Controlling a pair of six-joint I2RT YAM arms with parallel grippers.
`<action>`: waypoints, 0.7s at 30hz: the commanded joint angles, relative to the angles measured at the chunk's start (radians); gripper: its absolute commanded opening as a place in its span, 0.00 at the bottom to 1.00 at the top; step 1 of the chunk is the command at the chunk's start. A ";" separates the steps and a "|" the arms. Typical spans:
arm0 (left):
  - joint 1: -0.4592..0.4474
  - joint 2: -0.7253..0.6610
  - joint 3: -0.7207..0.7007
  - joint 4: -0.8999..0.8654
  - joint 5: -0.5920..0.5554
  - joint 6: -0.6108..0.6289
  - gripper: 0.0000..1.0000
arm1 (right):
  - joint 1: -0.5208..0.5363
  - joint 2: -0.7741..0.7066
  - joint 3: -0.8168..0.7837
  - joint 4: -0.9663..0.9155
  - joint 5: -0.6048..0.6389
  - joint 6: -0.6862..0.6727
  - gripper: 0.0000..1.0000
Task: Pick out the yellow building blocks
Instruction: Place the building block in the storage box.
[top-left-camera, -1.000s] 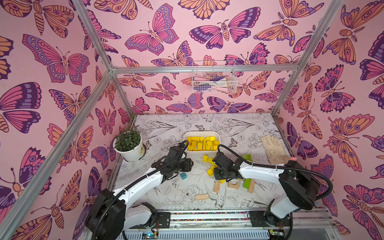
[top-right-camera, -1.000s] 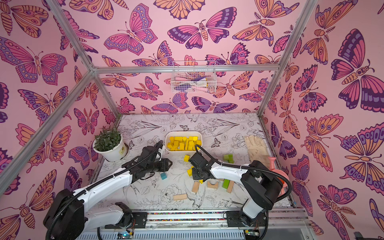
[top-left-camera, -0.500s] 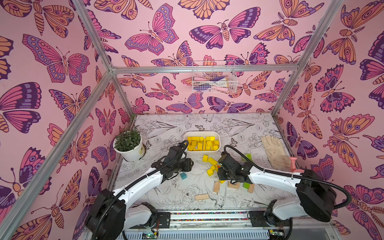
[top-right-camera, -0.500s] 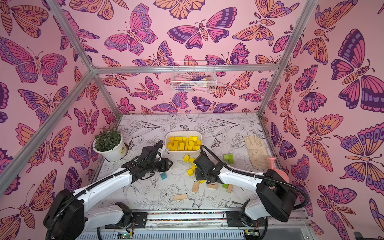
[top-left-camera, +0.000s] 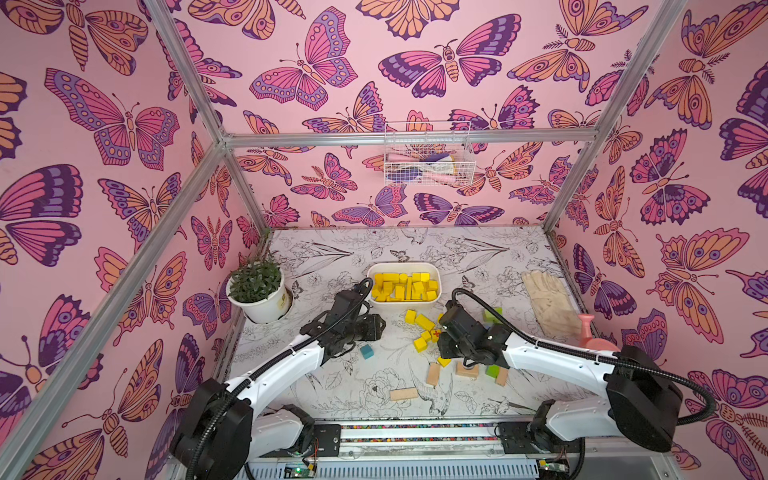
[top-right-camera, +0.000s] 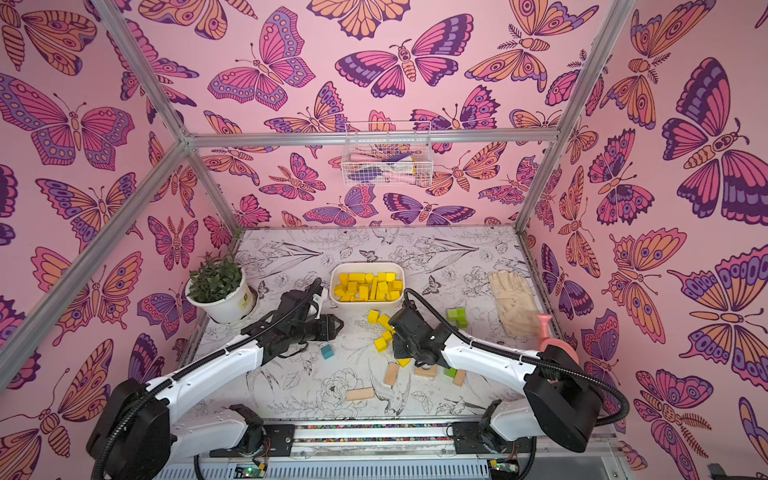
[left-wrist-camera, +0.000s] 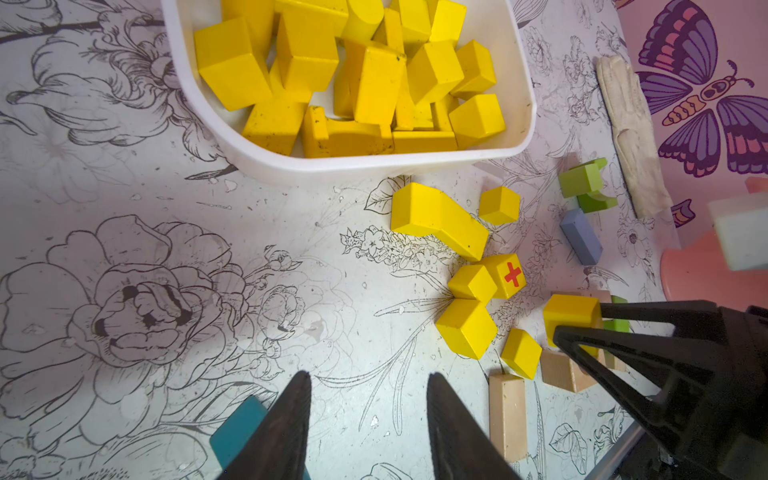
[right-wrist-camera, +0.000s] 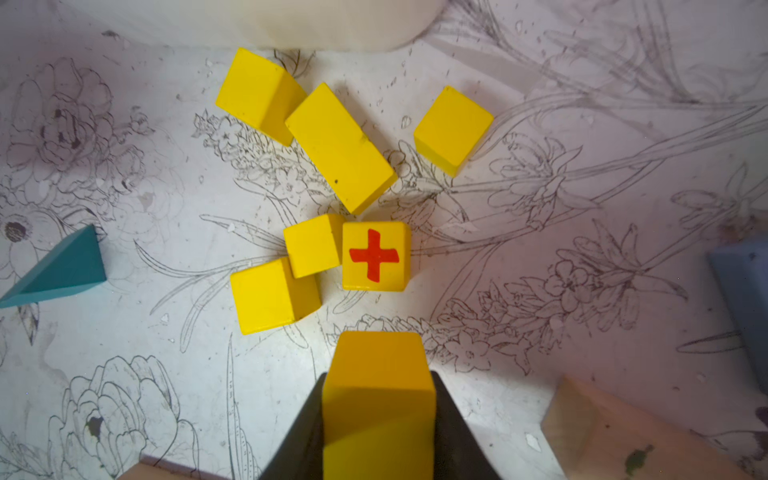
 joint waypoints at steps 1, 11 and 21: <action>0.019 -0.003 -0.027 0.021 0.033 -0.009 0.46 | -0.005 0.025 0.102 -0.074 0.051 -0.051 0.20; 0.077 -0.038 -0.069 0.061 0.096 -0.022 0.47 | -0.066 0.182 0.417 -0.199 0.028 -0.172 0.21; 0.091 -0.052 -0.086 0.078 0.115 -0.025 0.47 | -0.090 0.482 0.741 -0.288 -0.023 -0.221 0.21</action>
